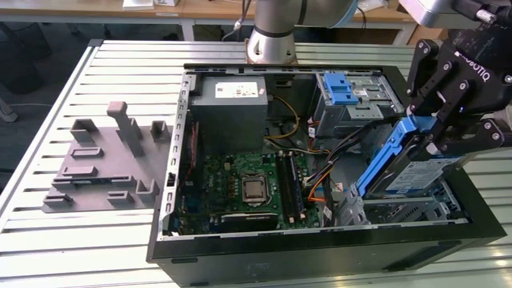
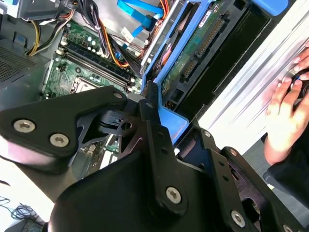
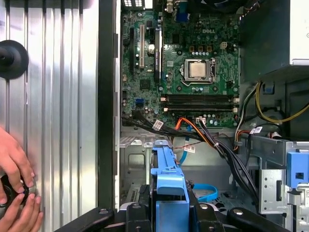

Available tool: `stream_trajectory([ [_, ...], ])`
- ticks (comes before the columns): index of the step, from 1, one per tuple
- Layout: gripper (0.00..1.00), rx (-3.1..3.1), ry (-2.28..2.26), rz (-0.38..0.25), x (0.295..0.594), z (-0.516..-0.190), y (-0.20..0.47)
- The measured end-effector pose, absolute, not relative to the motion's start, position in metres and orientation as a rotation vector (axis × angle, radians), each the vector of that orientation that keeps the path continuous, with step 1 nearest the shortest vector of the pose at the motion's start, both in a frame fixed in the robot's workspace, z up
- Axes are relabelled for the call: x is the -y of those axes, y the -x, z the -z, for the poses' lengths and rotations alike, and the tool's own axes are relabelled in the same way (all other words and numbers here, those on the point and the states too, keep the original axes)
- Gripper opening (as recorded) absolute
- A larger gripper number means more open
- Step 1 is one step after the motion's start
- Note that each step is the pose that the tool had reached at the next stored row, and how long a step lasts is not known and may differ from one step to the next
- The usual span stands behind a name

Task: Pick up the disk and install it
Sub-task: 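Insert the disk into the insertion slot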

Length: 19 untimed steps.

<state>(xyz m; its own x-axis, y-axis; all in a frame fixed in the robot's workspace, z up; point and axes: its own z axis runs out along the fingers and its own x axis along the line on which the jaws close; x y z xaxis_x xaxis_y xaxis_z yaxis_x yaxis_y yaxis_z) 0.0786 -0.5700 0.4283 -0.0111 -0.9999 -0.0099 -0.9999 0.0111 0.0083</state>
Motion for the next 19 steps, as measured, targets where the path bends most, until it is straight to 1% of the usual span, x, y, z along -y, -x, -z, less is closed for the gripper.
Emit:
stream_trajectory([
  [19, 0.36, -2.233, 2.208, -0.020, 0.5702, -0.4193, -0.0786],
])
